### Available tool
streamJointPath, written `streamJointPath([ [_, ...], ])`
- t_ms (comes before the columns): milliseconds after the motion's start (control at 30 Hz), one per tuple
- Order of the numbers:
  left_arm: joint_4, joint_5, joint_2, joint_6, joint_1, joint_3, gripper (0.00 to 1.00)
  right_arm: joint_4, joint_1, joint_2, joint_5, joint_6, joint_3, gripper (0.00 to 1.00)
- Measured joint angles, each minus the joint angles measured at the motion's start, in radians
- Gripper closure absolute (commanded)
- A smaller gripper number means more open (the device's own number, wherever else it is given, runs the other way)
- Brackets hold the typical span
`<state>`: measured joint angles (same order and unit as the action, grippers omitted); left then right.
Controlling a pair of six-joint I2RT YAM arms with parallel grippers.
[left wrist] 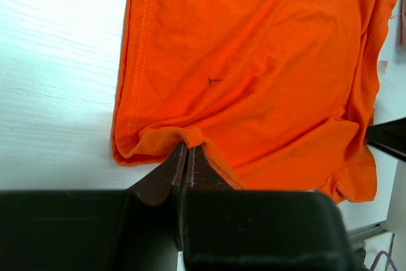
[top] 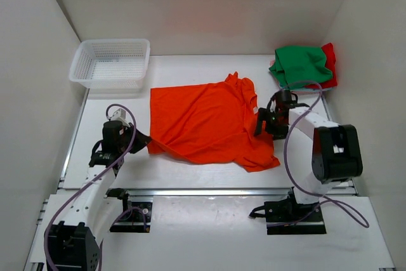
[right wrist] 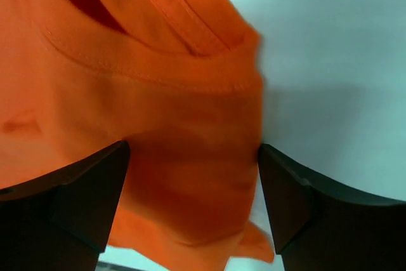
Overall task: Fold and stack the t-shirts
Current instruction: Flatten out the tshirt
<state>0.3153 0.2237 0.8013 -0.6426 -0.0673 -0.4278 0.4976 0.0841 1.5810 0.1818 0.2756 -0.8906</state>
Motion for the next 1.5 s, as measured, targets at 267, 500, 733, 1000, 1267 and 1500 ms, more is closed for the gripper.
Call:
streamJointPath([
  [267, -0.034, -0.002, 0.078, 0.015, 0.009, -0.027, 1.0, 0.021, 0.111, 0.156, -0.148, -0.025, -0.174, 1.0],
  [500, -0.055, -0.068, 0.134, 0.032, 0.027, -0.079, 1.0, 0.077, 0.036, 0.394, -0.204, -0.071, -0.605, 0.95],
  [733, -0.057, -0.134, 0.132, 0.051, 0.046, -0.141, 1.0, 0.086, -0.056, 0.462, -0.22, -0.08, -0.761, 0.55],
  [1000, -0.079, -0.127, 0.105, 0.031, 0.032, -0.092, 1.0, -0.018, 0.007, 0.08, -0.158, 0.015, -0.173, 0.59],
  [1267, -0.08, -0.119, 0.094, 0.017, 0.024, -0.069, 1.0, -0.256, 0.152, -0.077, -0.09, 0.203, 0.14, 0.49],
  [1500, -0.091, -0.111, 0.092, 0.01, 0.021, -0.062, 1.0, -0.448, 0.155, 0.025, -0.005, 0.288, 0.1, 0.37],
])
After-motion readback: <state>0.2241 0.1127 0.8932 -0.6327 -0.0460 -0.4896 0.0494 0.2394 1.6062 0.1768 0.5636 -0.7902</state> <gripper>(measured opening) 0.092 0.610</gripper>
